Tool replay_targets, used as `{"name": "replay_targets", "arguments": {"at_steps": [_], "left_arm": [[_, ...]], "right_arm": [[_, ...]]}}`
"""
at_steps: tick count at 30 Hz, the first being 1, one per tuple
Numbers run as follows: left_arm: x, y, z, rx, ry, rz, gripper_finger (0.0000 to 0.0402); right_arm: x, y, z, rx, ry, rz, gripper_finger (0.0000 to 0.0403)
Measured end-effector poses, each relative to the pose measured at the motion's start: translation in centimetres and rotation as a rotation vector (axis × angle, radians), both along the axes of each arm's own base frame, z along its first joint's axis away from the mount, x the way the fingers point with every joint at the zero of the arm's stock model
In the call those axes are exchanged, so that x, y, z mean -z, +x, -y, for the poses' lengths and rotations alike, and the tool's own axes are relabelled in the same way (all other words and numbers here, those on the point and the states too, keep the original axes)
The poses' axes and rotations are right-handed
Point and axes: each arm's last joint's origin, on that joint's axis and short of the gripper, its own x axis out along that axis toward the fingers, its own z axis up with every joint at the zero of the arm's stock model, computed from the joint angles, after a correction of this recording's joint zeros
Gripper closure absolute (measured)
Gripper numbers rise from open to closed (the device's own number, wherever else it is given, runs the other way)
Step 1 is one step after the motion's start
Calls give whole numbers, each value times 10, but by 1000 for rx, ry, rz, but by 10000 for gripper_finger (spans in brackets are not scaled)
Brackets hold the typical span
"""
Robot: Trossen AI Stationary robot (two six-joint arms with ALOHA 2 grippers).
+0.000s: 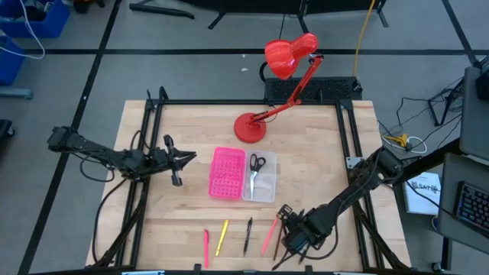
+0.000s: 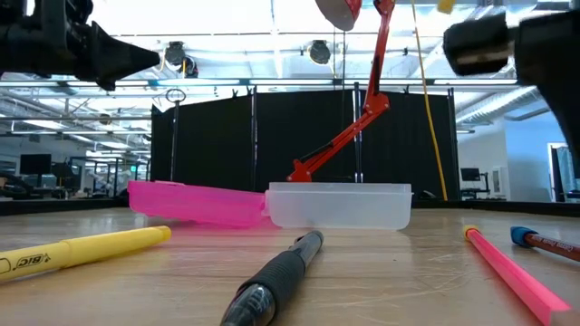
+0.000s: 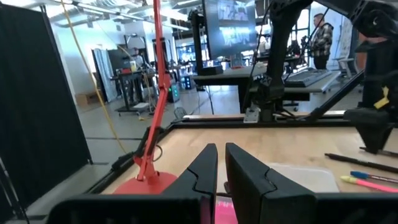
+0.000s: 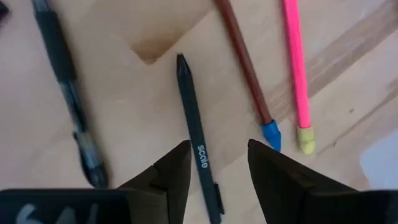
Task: Pick & place school supplies into a supply box
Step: Put the black pen into the pink supply box
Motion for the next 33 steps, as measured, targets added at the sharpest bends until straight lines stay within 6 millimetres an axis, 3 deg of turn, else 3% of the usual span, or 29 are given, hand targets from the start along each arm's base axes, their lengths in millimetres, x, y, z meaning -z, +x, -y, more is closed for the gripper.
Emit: {"name": "replay_targets", "arguments": {"at_steps": [9, 21, 33], "left_arm": [[5, 0, 0, 0, 6, -52, 360], [5, 0, 0, -10, 7, -46, 360], [2, 0, 0, -8, -12, -21, 360]], "right_arm": [[22, -10, 10, -58, -29, -61, 255], [53, -20, 17, -118, 20, -12, 273], [59, -23, 19, -50, 23, -19, 381]]}}
